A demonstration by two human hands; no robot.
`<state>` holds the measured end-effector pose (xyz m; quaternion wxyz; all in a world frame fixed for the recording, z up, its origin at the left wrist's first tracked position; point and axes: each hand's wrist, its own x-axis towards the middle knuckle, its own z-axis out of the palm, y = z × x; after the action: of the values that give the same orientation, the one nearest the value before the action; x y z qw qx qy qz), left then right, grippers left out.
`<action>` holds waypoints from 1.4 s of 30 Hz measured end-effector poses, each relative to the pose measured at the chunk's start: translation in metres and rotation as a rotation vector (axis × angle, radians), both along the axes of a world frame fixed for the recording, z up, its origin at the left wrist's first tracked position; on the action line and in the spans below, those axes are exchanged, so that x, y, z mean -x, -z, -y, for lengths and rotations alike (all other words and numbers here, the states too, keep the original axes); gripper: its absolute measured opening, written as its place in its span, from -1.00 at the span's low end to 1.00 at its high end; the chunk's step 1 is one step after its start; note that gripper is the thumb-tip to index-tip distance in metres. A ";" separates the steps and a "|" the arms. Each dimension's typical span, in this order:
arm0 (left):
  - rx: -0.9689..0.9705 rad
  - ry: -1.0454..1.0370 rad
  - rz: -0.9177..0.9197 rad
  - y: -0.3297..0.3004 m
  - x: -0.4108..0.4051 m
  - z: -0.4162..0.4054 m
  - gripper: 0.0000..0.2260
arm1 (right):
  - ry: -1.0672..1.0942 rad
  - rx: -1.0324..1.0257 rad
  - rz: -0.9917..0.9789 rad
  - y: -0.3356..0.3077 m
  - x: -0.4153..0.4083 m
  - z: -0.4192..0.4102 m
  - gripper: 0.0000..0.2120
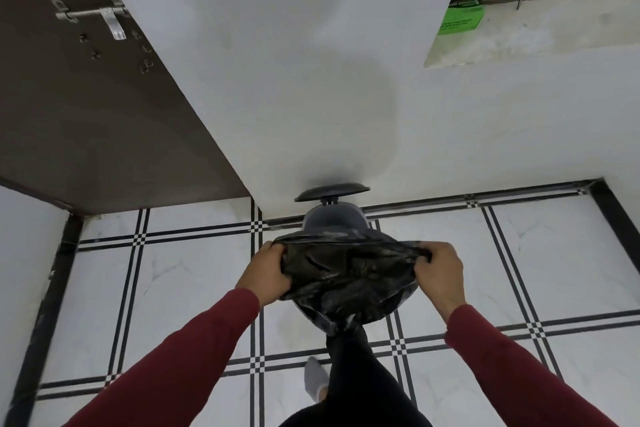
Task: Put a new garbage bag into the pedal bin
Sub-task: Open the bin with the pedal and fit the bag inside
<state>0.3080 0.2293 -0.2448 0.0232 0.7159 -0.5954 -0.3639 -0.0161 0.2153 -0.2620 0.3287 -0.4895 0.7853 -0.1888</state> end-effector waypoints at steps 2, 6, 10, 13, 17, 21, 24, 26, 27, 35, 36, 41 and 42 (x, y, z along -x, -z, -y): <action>-0.027 0.044 0.045 0.012 0.010 0.010 -0.42 | 0.019 0.045 -0.031 0.005 -0.004 0.014 -0.70; 0.015 0.070 0.129 0.051 0.022 0.037 -0.34 | 0.087 0.060 -0.137 0.035 -0.019 0.044 -0.41; 0.081 0.082 0.177 0.117 0.022 0.069 -0.43 | 0.065 0.133 -0.114 0.097 -0.028 0.075 -0.35; 0.142 0.055 0.182 0.170 0.023 0.093 -0.47 | -0.002 0.230 -0.082 0.151 -0.028 0.095 -0.15; 0.277 -0.043 0.169 0.227 0.026 0.111 -0.22 | -0.025 0.398 -0.085 0.204 -0.025 0.116 -0.17; 0.417 -0.070 0.097 0.270 0.030 0.120 -0.20 | -0.112 0.643 -0.091 0.247 -0.018 0.130 -0.29; 0.439 -0.088 0.069 0.291 0.032 0.120 -0.29 | -0.107 0.739 -0.083 0.265 -0.016 0.134 -0.33; 0.470 -0.102 0.038 0.300 0.029 0.118 -0.31 | -0.050 0.779 -0.096 0.266 -0.018 0.130 -0.35; 0.489 -0.111 0.025 0.302 0.027 0.114 -0.33 | -0.036 0.808 -0.104 0.262 -0.020 0.126 -0.37; 0.283 0.140 0.078 0.346 0.008 0.105 -0.30 | -0.406 0.252 -0.074 0.317 -0.024 0.093 -0.19; 0.214 0.181 0.096 0.357 0.006 0.108 -0.26 | -0.470 0.122 -0.087 0.330 -0.024 0.094 -0.14; 0.018 0.300 0.183 0.388 0.000 0.144 -0.18 | -0.570 -0.246 -0.093 0.366 -0.036 0.132 -0.23; -0.032 0.328 0.180 0.390 0.002 0.151 -0.14 | -0.514 -0.322 -0.061 0.368 -0.037 0.142 -0.23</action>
<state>0.3064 0.0781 -0.6349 -0.1010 0.6394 -0.6979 -0.3064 0.0207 0.0733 -0.6300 0.4152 -0.6192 0.6651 0.0421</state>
